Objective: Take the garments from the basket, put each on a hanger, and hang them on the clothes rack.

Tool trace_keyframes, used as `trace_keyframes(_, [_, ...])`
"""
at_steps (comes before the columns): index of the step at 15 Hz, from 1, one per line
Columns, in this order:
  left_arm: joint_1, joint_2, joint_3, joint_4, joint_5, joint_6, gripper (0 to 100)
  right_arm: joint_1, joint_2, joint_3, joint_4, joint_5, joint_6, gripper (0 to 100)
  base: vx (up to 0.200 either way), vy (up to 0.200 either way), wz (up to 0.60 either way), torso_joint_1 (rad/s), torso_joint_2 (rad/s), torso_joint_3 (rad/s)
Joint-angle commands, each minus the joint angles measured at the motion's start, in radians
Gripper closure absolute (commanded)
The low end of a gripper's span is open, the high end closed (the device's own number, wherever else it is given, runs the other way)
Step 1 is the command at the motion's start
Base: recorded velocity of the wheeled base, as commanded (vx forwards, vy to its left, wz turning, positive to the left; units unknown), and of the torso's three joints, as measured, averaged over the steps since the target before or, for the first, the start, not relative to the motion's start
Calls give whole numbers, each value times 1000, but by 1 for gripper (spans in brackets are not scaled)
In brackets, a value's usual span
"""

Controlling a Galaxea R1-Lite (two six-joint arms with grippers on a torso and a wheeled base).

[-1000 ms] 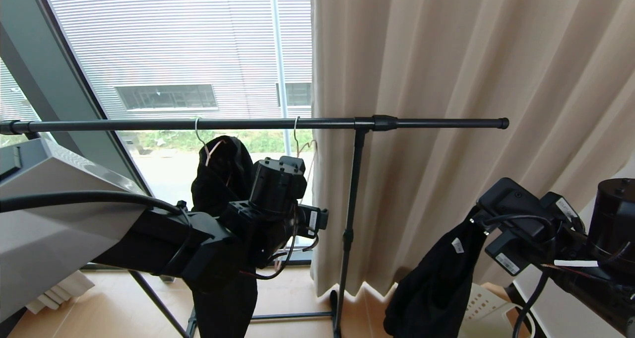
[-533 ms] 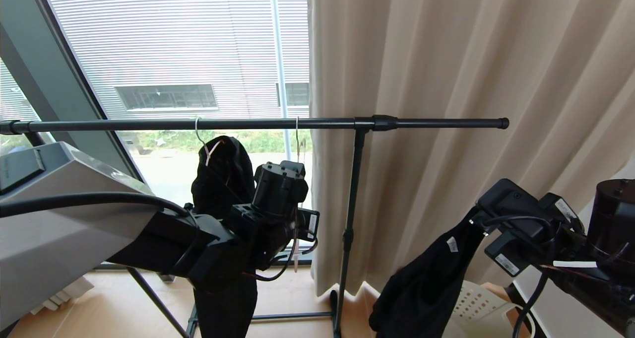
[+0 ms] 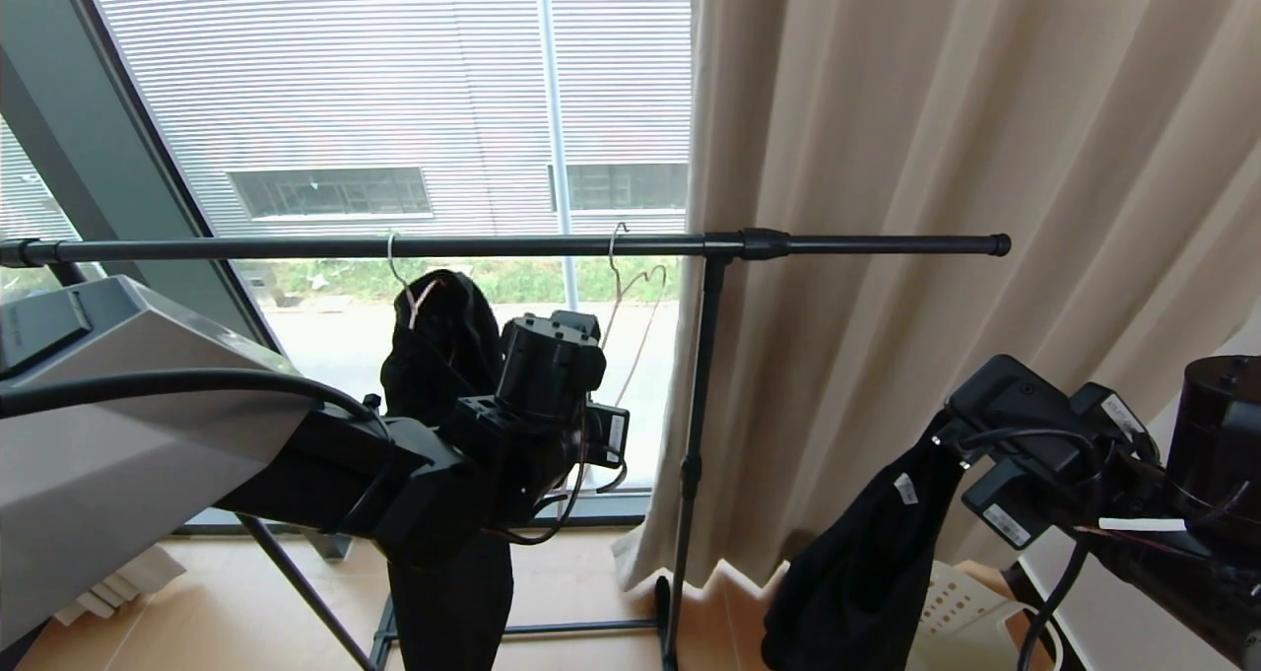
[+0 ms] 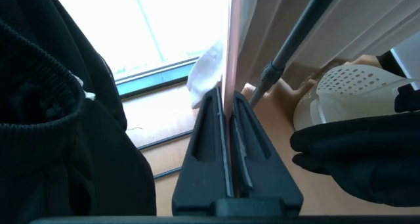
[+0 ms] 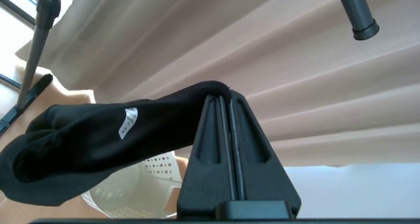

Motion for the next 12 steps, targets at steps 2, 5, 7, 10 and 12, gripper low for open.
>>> trace_keyframes(2, [-1,-19,-1,0,0,0,100,0,-1,0,-2,0,0,100,0,0,0,0,0,0])
trace_keyframes(5, [-4,-56,6,0,0,1,100,0,0,0,0,0,0,100,0,0,0,0,0,0])
trace_keyframes(7, [-5,-78,26,0,0,1,100,-1,0,0,0,0,0,100,0,0,0,0,0,0])
trace_keyframes(10, [-10,-134,95,-2,0,6,100,-1,0,-2,-2,0,0,100,0,0,0,0,0,0])
trace_keyframes(12, [-24,-193,168,-2,0,7,100,0,0,-2,-2,0,0,100,0,0,0,0,0,0])
